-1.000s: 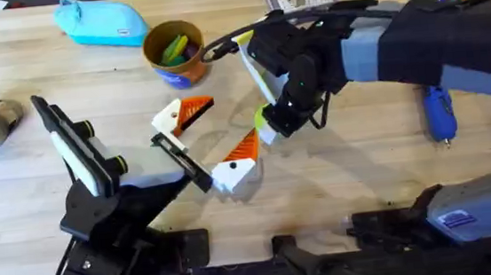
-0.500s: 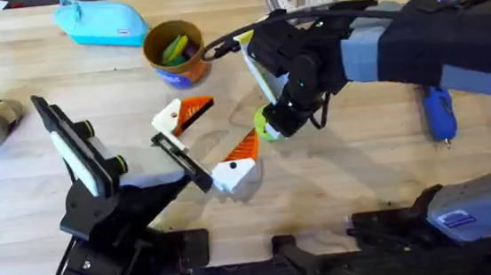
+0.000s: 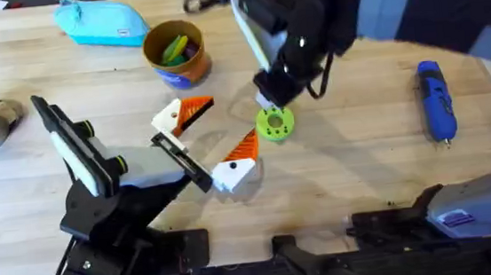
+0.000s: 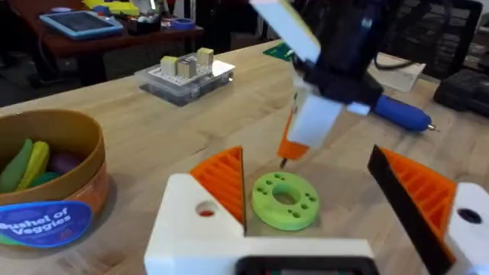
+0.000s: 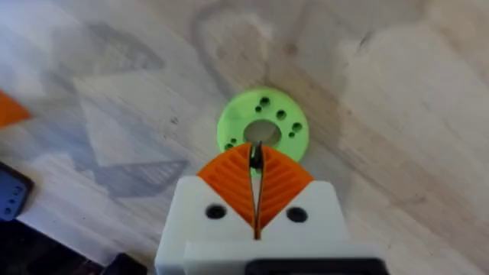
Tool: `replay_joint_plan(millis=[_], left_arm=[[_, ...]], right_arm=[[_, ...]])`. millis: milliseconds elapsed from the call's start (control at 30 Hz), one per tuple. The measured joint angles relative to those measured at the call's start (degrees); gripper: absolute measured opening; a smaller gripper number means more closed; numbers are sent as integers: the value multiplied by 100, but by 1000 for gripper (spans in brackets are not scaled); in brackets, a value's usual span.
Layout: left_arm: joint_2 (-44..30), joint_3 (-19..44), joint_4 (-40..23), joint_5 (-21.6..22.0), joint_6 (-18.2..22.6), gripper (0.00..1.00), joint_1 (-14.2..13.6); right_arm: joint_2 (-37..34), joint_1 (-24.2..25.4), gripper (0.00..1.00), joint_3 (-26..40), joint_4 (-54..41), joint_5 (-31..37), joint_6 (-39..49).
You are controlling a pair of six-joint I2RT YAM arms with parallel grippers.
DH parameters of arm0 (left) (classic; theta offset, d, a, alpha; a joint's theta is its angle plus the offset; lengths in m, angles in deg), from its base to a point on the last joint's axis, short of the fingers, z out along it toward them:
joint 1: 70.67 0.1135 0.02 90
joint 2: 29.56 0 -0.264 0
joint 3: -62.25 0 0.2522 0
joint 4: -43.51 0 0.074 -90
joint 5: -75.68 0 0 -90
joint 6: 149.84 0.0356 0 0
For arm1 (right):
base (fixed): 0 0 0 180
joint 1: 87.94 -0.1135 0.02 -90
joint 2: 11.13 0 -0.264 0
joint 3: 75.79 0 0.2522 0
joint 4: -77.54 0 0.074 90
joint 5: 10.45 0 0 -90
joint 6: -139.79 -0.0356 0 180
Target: Pick up the gripper from the table and insert it into the empty holder that is missing its gripper. Then pick up a screw, insert it into the mounting hole, and use the screwdriver to tighten it. Finally, clean up the table by picking up the vegetable and placing it into the bucket.
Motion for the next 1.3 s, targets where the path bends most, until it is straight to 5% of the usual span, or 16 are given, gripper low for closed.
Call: replay_joint_plan(millis=[300, 533, 1000, 1300], left_arm=[[0, 0, 0, 0, 1, 991, 0], [0, 0, -2, 0, 1, 991, 0], [0, 0, -2, 0, -1, 991, 0], [0, 0, -2, 0, 1, 991, 0]], right_arm=[[-355, -58, 7, 2488, -1304, -49, 283], [-1089, -649, 7, 3801, -1839, -234, 612], [-1187, -1812, 7, 4135, -1490, -655, 1431], [-1266, -1871, 6, 4137, -1446, -670, 1514]])
